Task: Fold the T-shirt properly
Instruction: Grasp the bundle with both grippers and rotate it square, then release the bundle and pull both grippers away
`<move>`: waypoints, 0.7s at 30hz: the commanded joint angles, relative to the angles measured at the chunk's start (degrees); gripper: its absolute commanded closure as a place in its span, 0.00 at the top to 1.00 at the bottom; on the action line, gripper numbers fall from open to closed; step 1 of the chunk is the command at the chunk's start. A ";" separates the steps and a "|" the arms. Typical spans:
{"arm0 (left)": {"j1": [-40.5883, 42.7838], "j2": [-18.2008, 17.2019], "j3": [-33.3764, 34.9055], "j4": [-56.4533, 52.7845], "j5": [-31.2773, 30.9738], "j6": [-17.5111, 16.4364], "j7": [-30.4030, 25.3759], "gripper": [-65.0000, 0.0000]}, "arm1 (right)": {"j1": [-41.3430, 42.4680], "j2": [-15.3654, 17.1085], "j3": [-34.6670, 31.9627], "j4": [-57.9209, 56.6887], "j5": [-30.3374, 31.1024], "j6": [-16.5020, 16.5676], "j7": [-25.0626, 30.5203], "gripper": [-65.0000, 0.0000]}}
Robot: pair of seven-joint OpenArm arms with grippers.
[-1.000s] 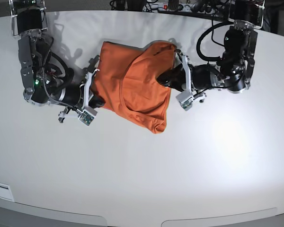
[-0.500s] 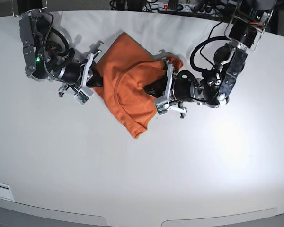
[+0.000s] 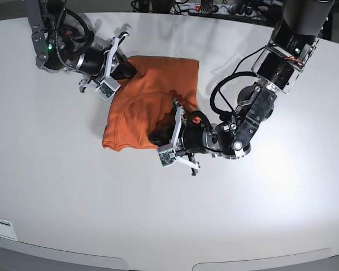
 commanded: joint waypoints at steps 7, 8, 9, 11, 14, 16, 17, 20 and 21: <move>-7.17 -0.70 -10.62 7.17 -17.70 -0.06 16.33 0.00 | 2.67 0.68 7.32 9.53 -5.09 -6.67 1.55 0.00; -7.30 -1.31 -13.16 8.00 -22.18 -0.06 19.78 0.00 | 2.71 0.68 8.92 10.62 -5.07 -7.65 1.64 0.00; -7.28 -2.21 -15.80 8.66 -26.67 -0.06 22.80 0.00 | 2.64 0.68 10.62 11.61 -5.05 -8.04 2.01 0.00; -6.99 -4.74 -20.65 8.87 -34.80 -0.06 26.91 0.00 | 2.64 0.68 14.01 12.79 -4.66 -8.85 1.99 0.00; -5.20 -9.27 -26.67 8.87 -43.36 -0.06 29.07 0.00 | 2.62 0.68 18.64 13.14 -3.21 -9.11 1.90 0.00; -2.89 -12.07 -29.97 8.87 -46.88 -0.06 30.18 0.00 | 2.32 0.68 21.57 13.14 0.37 -7.37 1.31 0.00; -1.42 -13.14 -31.32 8.87 -48.46 -0.06 30.99 0.00 | 2.19 0.68 22.86 13.14 2.75 -6.69 0.70 0.00; 3.78 -15.13 -33.99 8.87 -49.83 -0.06 32.89 0.00 | 2.19 0.68 26.03 13.14 10.75 -4.68 -3.06 0.00; 5.57 -15.47 -34.34 8.87 -49.92 -0.06 33.11 0.00 | 2.16 0.68 26.86 13.14 13.35 -3.78 -4.44 0.00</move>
